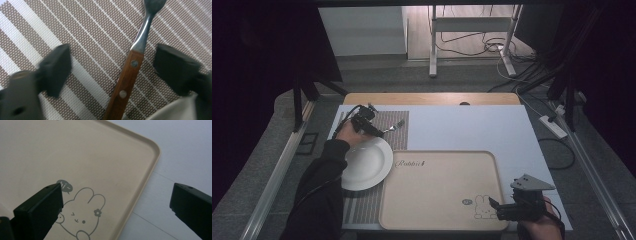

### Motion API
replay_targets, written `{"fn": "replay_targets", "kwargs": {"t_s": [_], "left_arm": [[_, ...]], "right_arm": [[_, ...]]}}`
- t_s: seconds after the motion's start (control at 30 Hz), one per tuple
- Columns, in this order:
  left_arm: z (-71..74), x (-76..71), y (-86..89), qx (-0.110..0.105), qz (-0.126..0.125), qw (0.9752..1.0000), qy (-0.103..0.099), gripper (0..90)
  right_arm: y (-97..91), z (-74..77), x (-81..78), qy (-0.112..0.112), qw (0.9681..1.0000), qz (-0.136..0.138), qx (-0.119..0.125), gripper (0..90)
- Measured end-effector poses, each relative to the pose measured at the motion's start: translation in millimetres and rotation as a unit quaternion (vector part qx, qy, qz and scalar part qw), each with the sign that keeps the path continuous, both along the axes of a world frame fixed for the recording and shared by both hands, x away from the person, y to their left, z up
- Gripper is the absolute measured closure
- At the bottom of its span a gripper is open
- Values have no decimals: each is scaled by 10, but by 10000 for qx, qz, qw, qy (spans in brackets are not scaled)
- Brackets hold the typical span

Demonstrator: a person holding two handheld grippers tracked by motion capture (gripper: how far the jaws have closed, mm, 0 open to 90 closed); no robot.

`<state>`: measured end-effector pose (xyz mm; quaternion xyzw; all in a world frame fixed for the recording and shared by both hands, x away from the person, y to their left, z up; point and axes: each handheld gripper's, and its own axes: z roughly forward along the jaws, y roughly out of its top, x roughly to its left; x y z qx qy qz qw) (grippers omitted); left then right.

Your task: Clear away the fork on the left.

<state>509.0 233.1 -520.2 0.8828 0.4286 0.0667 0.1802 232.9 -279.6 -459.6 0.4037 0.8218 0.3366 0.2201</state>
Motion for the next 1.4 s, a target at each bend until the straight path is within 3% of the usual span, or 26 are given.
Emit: {"fn": "replay_targets", "kwargs": {"t_s": [0.13, 0.17, 0.2, 0.23, 0.33, 0.37, 0.57, 0.93, 1.23, 1.4], "left_arm": [[34, -23, 34, -35, -129, 9999, -27, 456], [40, -29, 43, -49, -141, 9999, -38, 456], [46, -35, 51, -51, -157, 9999, -46, 621], [48, -36, 62, -63, -191, 9998, -44, 683], [46, -45, 90, -176, -347, 9992, -7, 720], [47, -45, 94, -175, -359, 9992, 1, 774], [32, -26, 172, -425, -369, 9984, 49, 783], [172, -31, 401, -153, -230, 9993, -238, 783], [352, -116, 588, -332, -22, 9990, -304, 783], [394, -200, 619, -426, -6, 9989, -212, 783]], "right_arm": [[4, -2, -1, 5, 10000, 5, -12, 0], [4, -2, -1, 5, 10000, 5, -12, 0], [7, -3, -1, 6, 10000, 7, -24, 0], [9, -4, -1, 7, 10000, 8, -28, 0], [10, -4, -1, 8, 10000, 8, -36, 0], [11, -4, 0, 10, 10000, 14, -38, 0], [10, -4, -1, 12, 10000, 24, -45, 0], [11, -5, 2, 23, 10000, 24, -35, 0], [12, -5, 4, 35, 10000, 25, -46, 0], [14, -6, 4, 36, 10000, 34, -51, 0]]}}
